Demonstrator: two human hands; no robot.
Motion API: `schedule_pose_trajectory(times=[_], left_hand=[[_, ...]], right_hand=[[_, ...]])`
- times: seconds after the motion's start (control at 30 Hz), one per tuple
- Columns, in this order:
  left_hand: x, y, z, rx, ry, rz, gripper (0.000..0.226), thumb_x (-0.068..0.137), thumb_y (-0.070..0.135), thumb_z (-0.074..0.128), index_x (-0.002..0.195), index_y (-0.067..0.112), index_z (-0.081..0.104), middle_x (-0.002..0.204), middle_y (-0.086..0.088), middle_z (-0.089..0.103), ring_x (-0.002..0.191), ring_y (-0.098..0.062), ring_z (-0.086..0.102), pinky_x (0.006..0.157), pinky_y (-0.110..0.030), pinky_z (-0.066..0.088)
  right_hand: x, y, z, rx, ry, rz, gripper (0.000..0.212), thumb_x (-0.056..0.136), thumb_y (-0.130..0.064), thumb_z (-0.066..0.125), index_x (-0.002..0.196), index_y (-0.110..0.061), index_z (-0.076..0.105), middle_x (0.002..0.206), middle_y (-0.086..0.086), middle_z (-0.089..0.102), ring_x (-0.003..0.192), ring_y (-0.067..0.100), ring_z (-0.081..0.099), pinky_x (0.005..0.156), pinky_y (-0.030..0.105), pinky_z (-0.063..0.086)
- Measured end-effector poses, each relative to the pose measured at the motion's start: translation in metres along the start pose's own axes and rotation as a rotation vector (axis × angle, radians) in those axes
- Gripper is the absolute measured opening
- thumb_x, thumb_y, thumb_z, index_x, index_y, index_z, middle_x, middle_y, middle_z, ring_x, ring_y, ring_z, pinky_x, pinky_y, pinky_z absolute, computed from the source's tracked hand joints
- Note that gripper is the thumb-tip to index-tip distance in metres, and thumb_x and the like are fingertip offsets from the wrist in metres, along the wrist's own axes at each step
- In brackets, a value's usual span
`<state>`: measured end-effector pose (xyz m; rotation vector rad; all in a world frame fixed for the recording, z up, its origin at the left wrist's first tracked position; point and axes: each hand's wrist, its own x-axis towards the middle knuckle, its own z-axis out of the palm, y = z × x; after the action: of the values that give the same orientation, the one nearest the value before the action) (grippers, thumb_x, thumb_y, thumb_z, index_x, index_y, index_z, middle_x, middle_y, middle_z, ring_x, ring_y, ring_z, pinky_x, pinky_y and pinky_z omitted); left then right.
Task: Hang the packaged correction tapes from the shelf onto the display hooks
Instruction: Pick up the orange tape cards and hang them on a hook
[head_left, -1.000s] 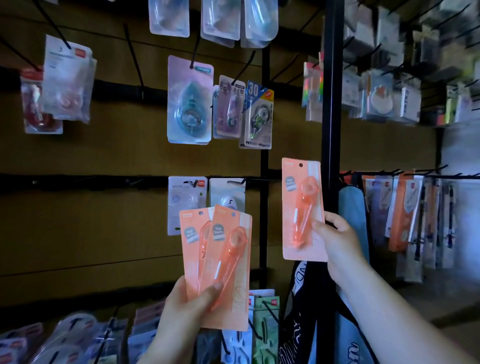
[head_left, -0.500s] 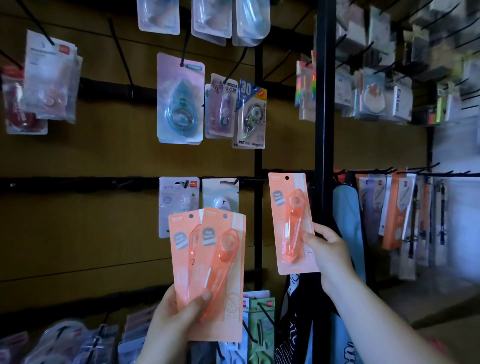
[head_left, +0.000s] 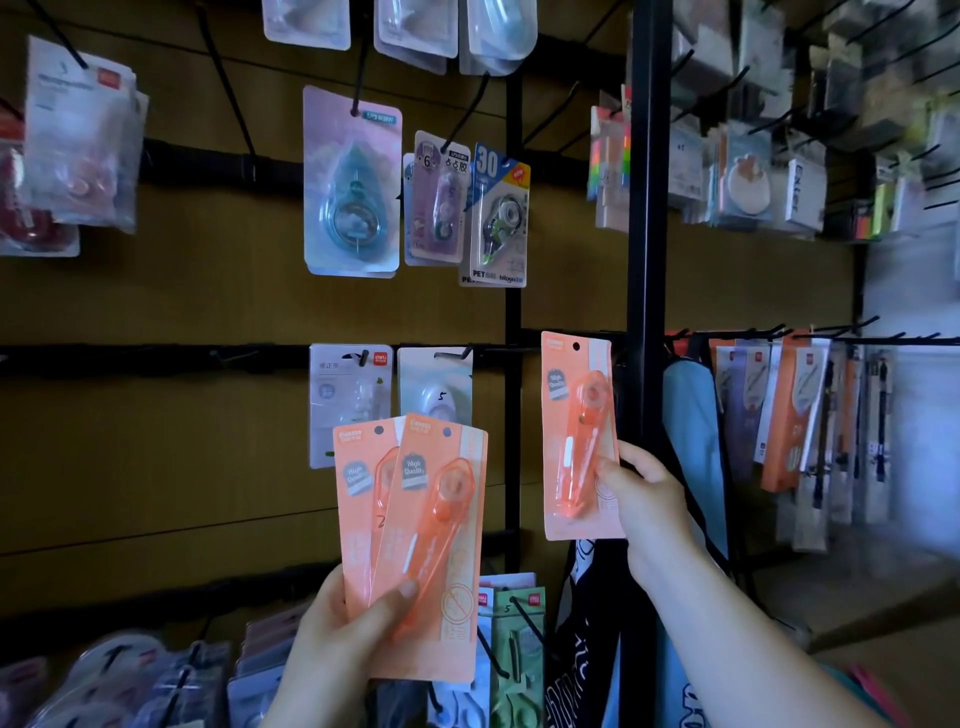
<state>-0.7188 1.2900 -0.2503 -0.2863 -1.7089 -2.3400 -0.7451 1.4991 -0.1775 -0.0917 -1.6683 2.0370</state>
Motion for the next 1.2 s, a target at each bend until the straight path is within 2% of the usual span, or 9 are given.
schedule_pose_trajectory(times=[0.1, 0.2, 0.43, 0.6, 0.7, 0.9, 1.03, 1.13, 1.2], left_hand=[[0.002, -0.001, 0.002, 0.047, -0.017, 0.028, 0.103, 0.010, 0.058, 0.083, 0.100, 0.016, 0.058, 0.101, -0.013, 0.067, 0.096, -0.033, 0.064, 0.077, -0.039, 0.050], [0.002, 0.001, 0.005, 0.046, -0.015, 0.018, 0.104, 0.005, 0.065, 0.079, 0.096, 0.020, 0.059, 0.103, -0.014, 0.068, 0.099, -0.034, 0.064, 0.081, -0.043, 0.051], [0.000, 0.004, 0.010, 0.041, -0.028, 0.035, 0.089, 0.017, 0.052, 0.084, 0.096, 0.018, 0.061, 0.102, -0.016, 0.069, 0.095, -0.033, 0.066, 0.084, -0.047, 0.052], [-0.007, 0.009, 0.012, 0.018, -0.024, 0.043, 0.073, 0.034, 0.041, 0.081, 0.098, 0.015, 0.060, 0.101, -0.016, 0.068, 0.096, -0.035, 0.065, 0.088, -0.051, 0.050], [-0.009, 0.010, 0.008, -0.010, -0.033, 0.015, 0.034, 0.072, 0.017, 0.073, 0.103, 0.012, 0.058, 0.096, -0.011, 0.068, 0.087, -0.028, 0.064, 0.075, -0.043, 0.051], [-0.007, 0.005, -0.006, -0.014, -0.014, -0.062, 0.019, 0.080, 0.005, 0.059, 0.094, 0.018, 0.059, 0.078, -0.002, 0.074, 0.081, -0.024, 0.065, 0.065, -0.036, 0.050], [0.002, -0.004, -0.012, 0.002, -0.032, -0.081, 0.052, 0.053, 0.013, 0.082, 0.099, 0.015, 0.059, 0.092, -0.009, 0.070, 0.085, -0.028, 0.064, 0.069, -0.039, 0.050], [0.008, -0.011, -0.014, 0.011, -0.068, -0.079, 0.091, 0.014, 0.033, 0.084, 0.100, 0.016, 0.060, 0.090, -0.009, 0.074, 0.081, -0.026, 0.069, 0.068, -0.037, 0.051], [0.009, -0.014, -0.014, 0.014, -0.068, -0.081, 0.097, 0.008, 0.041, 0.089, 0.098, 0.018, 0.062, 0.085, -0.005, 0.076, 0.075, -0.021, 0.072, 0.065, -0.034, 0.052]], right_hand=[[-0.001, -0.003, -0.004, -0.007, 0.003, -0.016, 0.029, 0.088, -0.007, 0.055, 0.116, -0.011, 0.060, 0.095, 0.009, 0.064, 0.089, 0.025, 0.061, 0.073, 0.031, 0.050], [-0.001, -0.006, -0.006, 0.006, 0.018, -0.027, 0.029, 0.087, -0.004, 0.055, 0.115, -0.009, 0.061, 0.087, 0.006, 0.064, 0.082, 0.022, 0.060, 0.069, 0.026, 0.049], [0.000, -0.014, -0.010, 0.002, 0.010, -0.034, 0.029, 0.089, -0.002, 0.052, 0.116, -0.007, 0.061, 0.077, -0.001, 0.061, 0.070, 0.013, 0.058, 0.067, 0.025, 0.048], [0.006, -0.010, -0.004, -0.115, 0.007, -0.002, 0.030, 0.089, -0.005, 0.052, 0.118, -0.007, 0.058, 0.100, 0.010, 0.063, 0.084, 0.023, 0.059, 0.071, 0.032, 0.050], [0.013, -0.005, 0.009, -0.159, 0.020, 0.023, 0.031, 0.089, -0.007, 0.050, 0.120, -0.008, 0.056, 0.118, 0.014, 0.063, 0.102, 0.029, 0.060, 0.087, 0.037, 0.048], [0.034, 0.009, 0.038, -0.175, 0.022, 0.008, 0.033, 0.093, -0.008, 0.046, 0.126, -0.007, 0.051, 0.118, 0.010, 0.057, 0.092, 0.014, 0.045, 0.070, 0.023, 0.039], [0.050, 0.014, 0.052, -0.249, 0.051, -0.022, 0.033, 0.093, -0.008, 0.044, 0.125, -0.006, 0.052, 0.125, 0.013, 0.058, 0.093, 0.019, 0.049, 0.075, 0.025, 0.038], [0.056, 0.024, 0.057, -0.315, 0.072, -0.013, 0.040, 0.093, -0.008, 0.043, 0.133, -0.007, 0.044, 0.133, 0.014, 0.052, 0.113, 0.029, 0.053, 0.077, 0.027, 0.040], [0.043, 0.032, 0.056, -0.402, 0.104, -0.081, 0.047, 0.092, -0.012, 0.045, 0.139, -0.011, 0.035, 0.141, 0.012, 0.045, 0.126, 0.029, 0.046, 0.091, 0.034, 0.044]])
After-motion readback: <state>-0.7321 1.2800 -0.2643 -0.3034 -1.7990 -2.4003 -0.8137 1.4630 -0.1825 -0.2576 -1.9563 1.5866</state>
